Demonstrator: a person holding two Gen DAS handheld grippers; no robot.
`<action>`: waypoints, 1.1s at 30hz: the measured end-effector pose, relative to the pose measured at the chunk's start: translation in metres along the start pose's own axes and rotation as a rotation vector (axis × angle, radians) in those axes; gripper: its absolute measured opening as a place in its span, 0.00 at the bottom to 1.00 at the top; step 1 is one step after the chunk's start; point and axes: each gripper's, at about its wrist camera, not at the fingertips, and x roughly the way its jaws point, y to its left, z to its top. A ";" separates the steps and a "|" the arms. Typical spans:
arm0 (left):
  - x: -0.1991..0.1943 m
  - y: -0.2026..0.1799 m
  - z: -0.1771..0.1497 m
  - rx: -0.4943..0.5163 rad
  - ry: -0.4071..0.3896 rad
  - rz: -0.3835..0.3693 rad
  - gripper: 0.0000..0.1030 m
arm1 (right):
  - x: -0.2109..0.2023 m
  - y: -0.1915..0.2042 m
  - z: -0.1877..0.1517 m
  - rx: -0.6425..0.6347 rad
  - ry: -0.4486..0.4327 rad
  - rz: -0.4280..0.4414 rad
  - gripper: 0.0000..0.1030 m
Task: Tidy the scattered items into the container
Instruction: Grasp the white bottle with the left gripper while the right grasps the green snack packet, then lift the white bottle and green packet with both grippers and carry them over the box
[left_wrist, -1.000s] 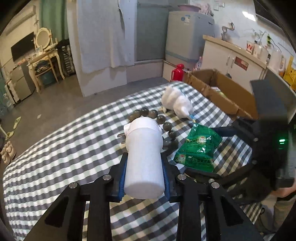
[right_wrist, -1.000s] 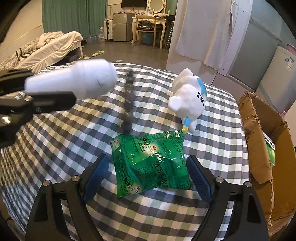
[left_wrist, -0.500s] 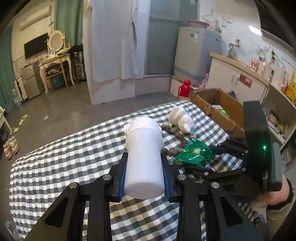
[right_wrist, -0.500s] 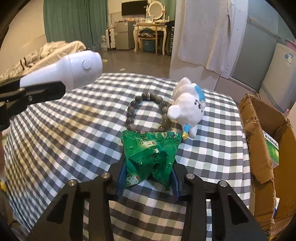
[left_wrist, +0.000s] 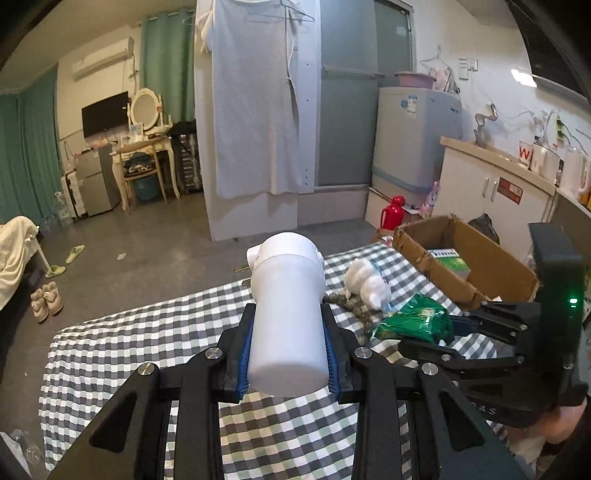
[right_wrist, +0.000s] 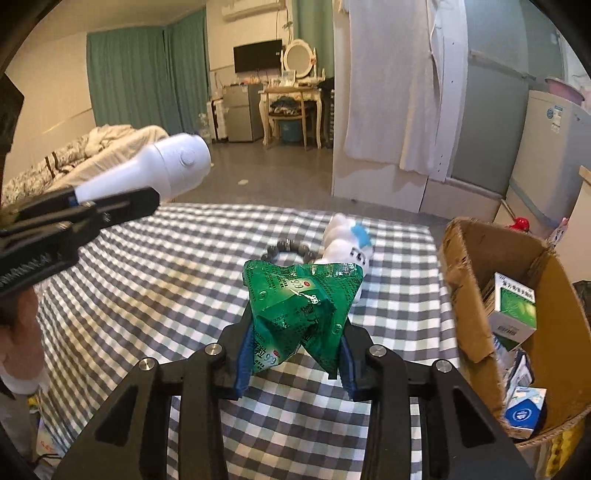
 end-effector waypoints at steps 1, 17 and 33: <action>-0.001 -0.001 0.001 -0.004 -0.006 0.003 0.31 | -0.004 0.001 0.002 0.001 -0.010 0.000 0.36; -0.012 -0.009 0.010 -0.099 -0.040 0.097 0.31 | -0.054 -0.005 0.017 0.029 -0.146 -0.040 0.36; -0.009 -0.052 0.030 -0.067 -0.076 0.085 0.31 | -0.086 -0.040 0.013 0.106 -0.194 -0.139 0.36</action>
